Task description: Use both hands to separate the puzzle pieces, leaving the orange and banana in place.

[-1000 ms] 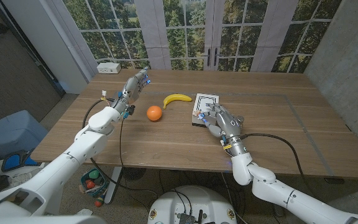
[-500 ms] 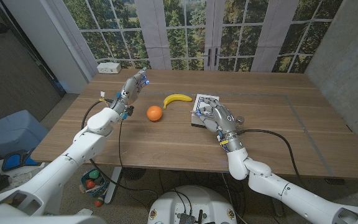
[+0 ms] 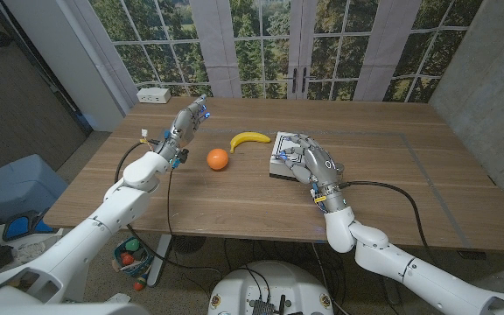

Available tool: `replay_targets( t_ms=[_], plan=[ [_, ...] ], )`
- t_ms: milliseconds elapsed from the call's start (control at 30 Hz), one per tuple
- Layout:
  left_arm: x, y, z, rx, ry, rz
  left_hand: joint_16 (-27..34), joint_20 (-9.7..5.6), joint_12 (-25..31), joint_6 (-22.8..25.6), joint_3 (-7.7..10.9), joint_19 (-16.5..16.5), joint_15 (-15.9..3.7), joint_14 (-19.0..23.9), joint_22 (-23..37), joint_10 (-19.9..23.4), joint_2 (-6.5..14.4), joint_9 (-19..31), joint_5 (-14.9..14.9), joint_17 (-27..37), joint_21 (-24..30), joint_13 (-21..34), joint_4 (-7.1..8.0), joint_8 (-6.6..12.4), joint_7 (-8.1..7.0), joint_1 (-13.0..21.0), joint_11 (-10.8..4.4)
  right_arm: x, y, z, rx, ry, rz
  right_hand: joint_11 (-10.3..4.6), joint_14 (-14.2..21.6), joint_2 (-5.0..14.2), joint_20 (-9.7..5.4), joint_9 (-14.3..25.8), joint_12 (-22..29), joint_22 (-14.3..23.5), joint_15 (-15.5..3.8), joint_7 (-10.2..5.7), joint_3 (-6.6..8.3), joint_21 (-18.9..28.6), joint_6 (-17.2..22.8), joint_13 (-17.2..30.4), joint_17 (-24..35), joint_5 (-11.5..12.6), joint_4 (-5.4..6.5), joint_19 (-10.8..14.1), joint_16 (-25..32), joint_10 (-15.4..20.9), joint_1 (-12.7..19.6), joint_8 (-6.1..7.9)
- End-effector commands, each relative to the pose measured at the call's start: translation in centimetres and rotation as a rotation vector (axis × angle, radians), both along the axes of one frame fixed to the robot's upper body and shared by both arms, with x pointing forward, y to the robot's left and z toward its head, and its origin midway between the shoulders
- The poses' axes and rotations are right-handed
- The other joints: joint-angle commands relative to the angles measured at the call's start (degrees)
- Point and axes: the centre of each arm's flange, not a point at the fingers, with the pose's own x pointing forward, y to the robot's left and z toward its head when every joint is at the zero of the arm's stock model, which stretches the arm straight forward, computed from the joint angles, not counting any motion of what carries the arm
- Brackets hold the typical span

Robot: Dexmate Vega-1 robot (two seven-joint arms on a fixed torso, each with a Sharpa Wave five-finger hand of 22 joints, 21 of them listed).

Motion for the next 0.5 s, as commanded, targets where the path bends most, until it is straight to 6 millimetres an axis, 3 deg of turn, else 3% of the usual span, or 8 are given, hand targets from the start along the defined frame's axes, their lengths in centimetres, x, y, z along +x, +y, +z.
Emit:
replay_targets(
  t_ms=[33,500],
  plan=[
    [0.0,-0.2,0.0,0.001,-0.017,-0.008,0.0,0.04,0.0,0.3,0.02,0.4,-0.72,-0.8,0.3,-0.4,0.7,0.2,-0.3,0.0,-0.1,0.1,-0.42,-0.17,-0.39,-0.2,0.11,-2.9,-0.4,2.1,0.001,-0.072,0.05,-0.12,0.6,0.46,-0.33,0.3,0.5,0.1,-9.74,-0.34,-0.33,0.2,0.3,0.3,0.1,0.3,-0.01,-0.4,0.3,0.6,0.2,0.37],
    [-0.4,-0.4,0.1,0.001,-0.062,-0.001,0.2,0.1,0.3,1.5,-0.3,1.7,-0.98,0.2,0.3,0.6,0.0,0.2,-0.5,-0.1,-0.5,0.1,-1.45,0.2,-0.68,0.2,-0.38,-4.2,-0.7,3.3,-0.006,-0.092,0.06,-0.14,0.8,0.54,-0.24,0.5,0.5,0.1,-9.68,-0.61,-0.45,0.4,0.8,0.5,-0.3,0.7,0.05,-0.5,-0.3,0.6,0.1,0.7]
  ],
)
